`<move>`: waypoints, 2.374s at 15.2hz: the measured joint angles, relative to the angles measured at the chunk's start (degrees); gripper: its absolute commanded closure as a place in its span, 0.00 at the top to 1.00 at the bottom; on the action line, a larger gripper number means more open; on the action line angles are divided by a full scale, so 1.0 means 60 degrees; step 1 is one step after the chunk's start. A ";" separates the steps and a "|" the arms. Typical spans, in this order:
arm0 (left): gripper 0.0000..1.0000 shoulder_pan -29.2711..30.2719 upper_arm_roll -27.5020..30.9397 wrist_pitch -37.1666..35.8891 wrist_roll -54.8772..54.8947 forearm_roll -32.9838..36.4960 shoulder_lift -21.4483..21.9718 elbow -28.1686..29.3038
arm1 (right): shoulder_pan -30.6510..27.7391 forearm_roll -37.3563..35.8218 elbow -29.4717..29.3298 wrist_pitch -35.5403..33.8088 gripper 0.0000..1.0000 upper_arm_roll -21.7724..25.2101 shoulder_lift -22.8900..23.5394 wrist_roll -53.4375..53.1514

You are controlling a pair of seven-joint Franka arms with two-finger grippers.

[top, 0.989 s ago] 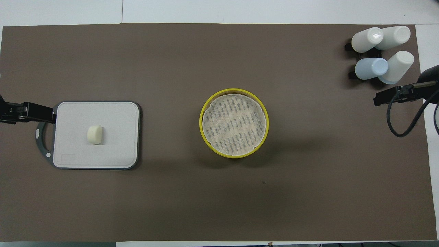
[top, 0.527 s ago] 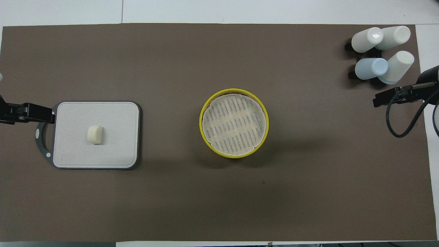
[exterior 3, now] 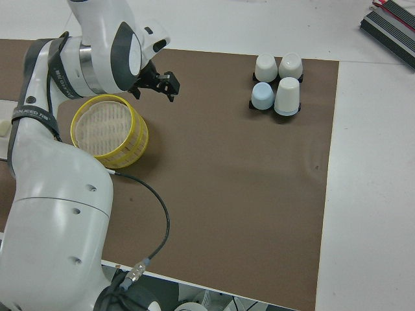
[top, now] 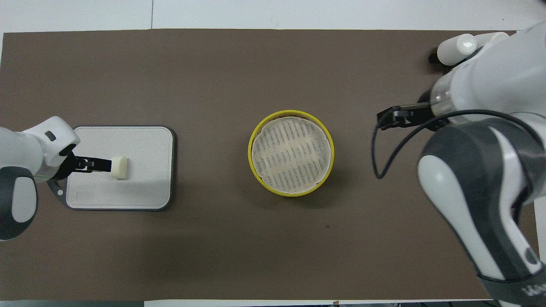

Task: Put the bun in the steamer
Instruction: 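Grasp the bun with the left gripper while the right gripper grips the lid, then lift the bun with the left gripper while the right gripper lifts the lid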

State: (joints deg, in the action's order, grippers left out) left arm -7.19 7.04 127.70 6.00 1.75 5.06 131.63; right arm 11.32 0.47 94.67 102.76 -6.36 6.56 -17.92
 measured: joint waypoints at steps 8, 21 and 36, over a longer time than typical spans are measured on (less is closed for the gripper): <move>0.36 -0.0012 -0.0123 0.1792 0.0085 0.0000 -0.1136 0.0679 | 0.3904 -0.1116 -0.2210 0.0865 0.99 0.0030 0.3134 -0.5005; 0.20 -0.0015 -0.0153 -0.0712 0.0075 -0.0333 -0.1104 -0.1174 | 0.4307 -0.1127 -0.2327 0.1894 0.83 0.0048 0.4060 -0.5655; 0.21 -0.0022 -0.0406 -0.5540 -0.0617 -0.0733 -0.0688 -0.5366 | 0.3444 -0.1582 -0.2883 0.0911 0.00 0.0201 0.3817 -0.3481</move>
State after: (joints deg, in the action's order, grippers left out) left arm -7.33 4.61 94.46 2.30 -2.65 0.93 99.43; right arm 31.98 -9.03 77.37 108.23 -5.15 29.47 -38.81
